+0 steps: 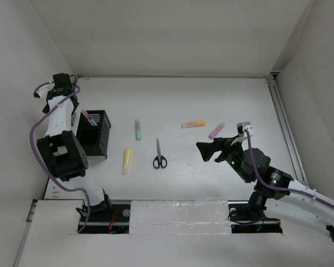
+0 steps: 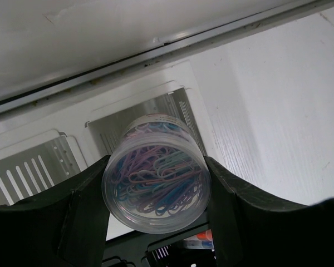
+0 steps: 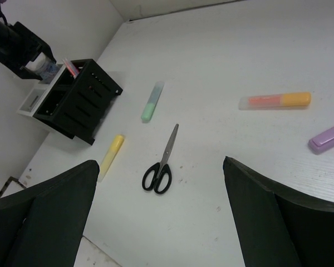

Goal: Sort the stationery into containers
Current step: Place the stationery in the storage box.

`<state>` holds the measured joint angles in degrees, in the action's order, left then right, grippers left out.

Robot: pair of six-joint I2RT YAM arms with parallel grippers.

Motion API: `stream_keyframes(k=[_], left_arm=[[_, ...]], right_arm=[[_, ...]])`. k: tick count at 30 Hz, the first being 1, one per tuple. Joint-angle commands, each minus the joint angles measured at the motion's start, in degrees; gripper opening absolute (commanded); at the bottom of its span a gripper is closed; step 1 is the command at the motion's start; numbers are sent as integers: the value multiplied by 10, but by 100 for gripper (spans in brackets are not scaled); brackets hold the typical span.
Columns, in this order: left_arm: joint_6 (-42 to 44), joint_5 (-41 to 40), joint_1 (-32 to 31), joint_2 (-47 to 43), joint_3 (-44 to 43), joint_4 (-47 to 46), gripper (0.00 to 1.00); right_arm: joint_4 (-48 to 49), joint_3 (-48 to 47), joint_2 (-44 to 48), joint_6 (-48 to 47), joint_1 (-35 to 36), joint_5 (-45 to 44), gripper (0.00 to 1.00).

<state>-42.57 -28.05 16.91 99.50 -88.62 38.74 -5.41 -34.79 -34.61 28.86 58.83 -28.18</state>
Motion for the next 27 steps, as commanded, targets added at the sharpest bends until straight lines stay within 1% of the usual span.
stream_keyframes(k=[1, 6, 7, 10, 11, 14, 15, 17, 18, 19, 22, 26, 27], left_arm=[[-9, -1, 1, -5, 7, -13, 0], [-9, -1, 1, -10, 18, -18, 0], [-9, -1, 1, -10, 18, -18, 4], [-9, 5, 1, -5, 18, -24, 11], [-9, 5, 1, -5, 18, -24, 17], [-9, 10, 1, -5, 18, -24, 25], [-9, 10, 1, -5, 18, -24, 33], [-9, 10, 1, -12, 18, -24, 41], [-9, 4, 1, -12, 18, -24, 47], [-14, 4, 1, -12, 18, -24, 58], [-14, 4, 1, -18, 18, -24, 69], [-8, 4, 1, -29, 18, -24, 70], [-8, -2, 1, -34, 18, -24, 77]], right_arm=[[38, -27, 2, -4, -4, 9, 99], [44, -27, -10, -4, -4, 14, 99], [49, -27, -10, -4, -4, 14, 99], [49, -27, -10, -4, -4, 14, 99], [49, -27, -10, -4, -4, 14, 99], [49, -21, -10, -4, -4, 19, 99], [49, -21, -10, -4, -4, 19, 99], [49, -21, -10, -4, -4, 19, 99], [49, -21, -10, -4, -4, 19, 99], [49, -21, -5, 1, -4, 19, 99], [49, -16, -5, 1, -4, 19, 99], [49, -16, -5, 1, -4, 19, 99], [49, -16, -5, 1, -4, 19, 99]])
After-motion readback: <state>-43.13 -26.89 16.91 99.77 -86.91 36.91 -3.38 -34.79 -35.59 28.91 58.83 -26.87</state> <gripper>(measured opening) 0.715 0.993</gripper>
